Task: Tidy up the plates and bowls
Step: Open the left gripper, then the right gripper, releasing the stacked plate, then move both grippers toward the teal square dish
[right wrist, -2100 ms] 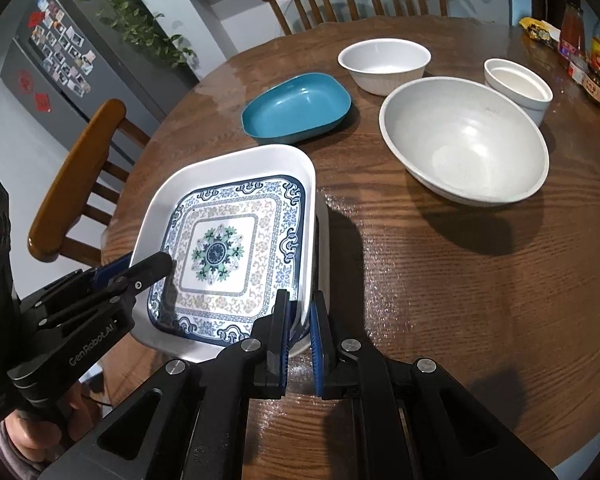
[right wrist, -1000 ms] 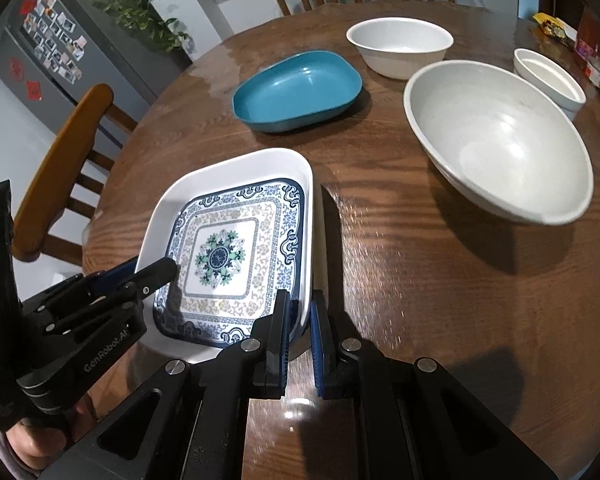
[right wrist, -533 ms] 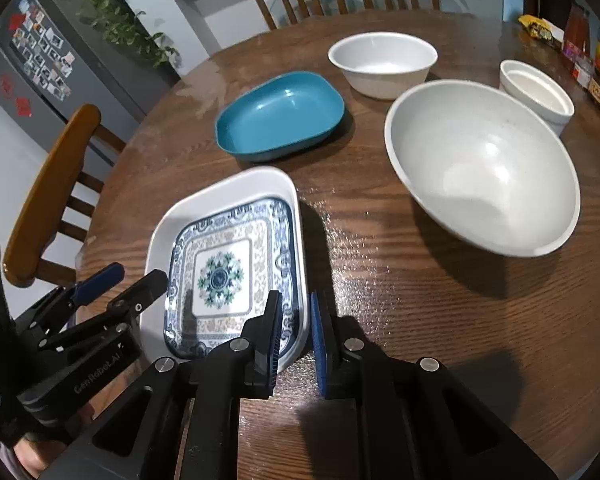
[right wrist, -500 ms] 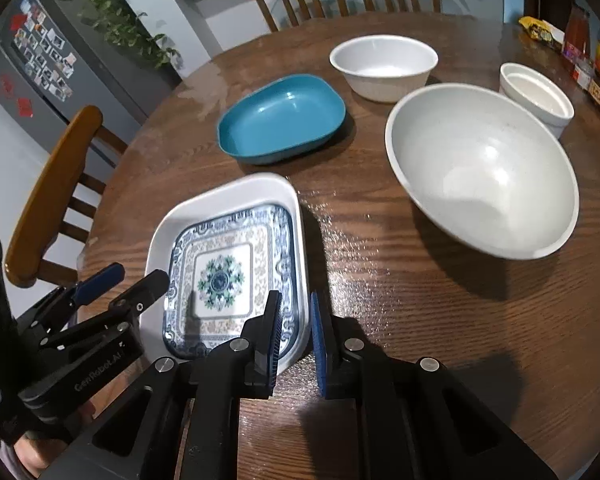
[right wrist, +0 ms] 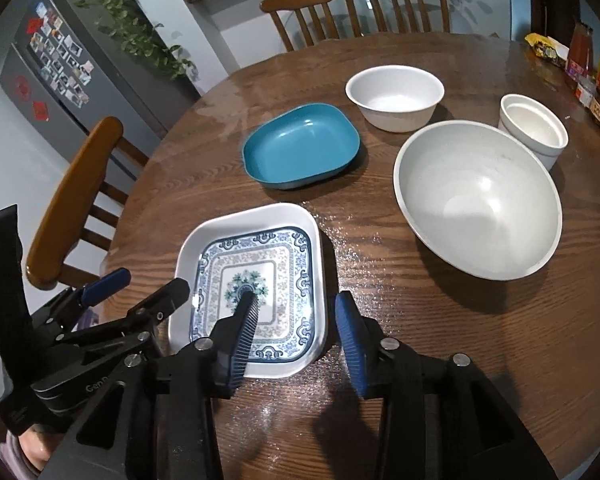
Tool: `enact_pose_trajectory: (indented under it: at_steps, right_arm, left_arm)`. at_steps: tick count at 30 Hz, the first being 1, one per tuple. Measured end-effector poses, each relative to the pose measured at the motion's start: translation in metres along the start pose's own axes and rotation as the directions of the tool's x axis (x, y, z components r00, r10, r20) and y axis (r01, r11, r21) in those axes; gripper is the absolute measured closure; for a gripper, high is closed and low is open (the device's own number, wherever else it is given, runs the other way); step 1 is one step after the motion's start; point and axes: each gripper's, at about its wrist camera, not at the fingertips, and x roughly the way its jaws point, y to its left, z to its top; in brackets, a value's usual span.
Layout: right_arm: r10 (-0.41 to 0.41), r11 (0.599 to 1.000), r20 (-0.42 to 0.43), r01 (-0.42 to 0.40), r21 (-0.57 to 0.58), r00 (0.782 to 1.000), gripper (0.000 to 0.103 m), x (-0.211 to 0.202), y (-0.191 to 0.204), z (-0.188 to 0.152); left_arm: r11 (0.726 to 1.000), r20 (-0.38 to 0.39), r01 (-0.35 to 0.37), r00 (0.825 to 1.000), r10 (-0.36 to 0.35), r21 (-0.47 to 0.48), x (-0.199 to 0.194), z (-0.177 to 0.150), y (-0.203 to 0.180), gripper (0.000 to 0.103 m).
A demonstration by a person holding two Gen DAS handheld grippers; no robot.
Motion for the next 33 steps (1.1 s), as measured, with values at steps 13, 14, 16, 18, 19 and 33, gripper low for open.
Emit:
enact_pose_trajectory:
  at_steps: [13,14,16,18,19,33]
  right_arm:
    - [-0.018,1.000,0.045,0.018,0.014,0.999,0.050,-0.028,-0.009,0.004]
    - [-0.018,1.000,0.047,0.017,0.016,0.999,0.050,-0.030,-0.010,0.004]
    - [-0.016,1.000,0.052,0.015,0.022,0.999,0.050,-0.033,-0.012,0.003]
    - [-0.016,1.000,0.059,0.014,0.025,0.998,0.050,-0.036,-0.014,0.004]
    - [-0.016,1.000,0.062,0.014,0.025,0.998,0.050,-0.037,-0.014,0.004]
    - [0.014,1.000,0.102,-0.014,-0.005,0.995,0.049,-0.054,-0.014,0.013]
  left_arm:
    - [1.000,-0.003,0.023,1.000,-0.023,0.013,-0.020,0.003,-0.014,0.006]
    - [1.000,-0.003,0.024,1.000,-0.024,0.016,-0.022,0.003,-0.015,0.005]
    - [0.999,0.000,0.025,1.000,-0.025,0.023,-0.027,0.002,-0.019,0.005]
    - [0.999,0.005,0.026,1.000,-0.026,0.026,-0.031,0.001,-0.020,0.005]
    - [0.999,0.008,0.027,1.000,-0.028,0.029,-0.033,0.001,-0.021,0.005]
    - [0.998,0.052,0.056,0.997,-0.057,0.027,-0.064,0.000,-0.035,0.005]
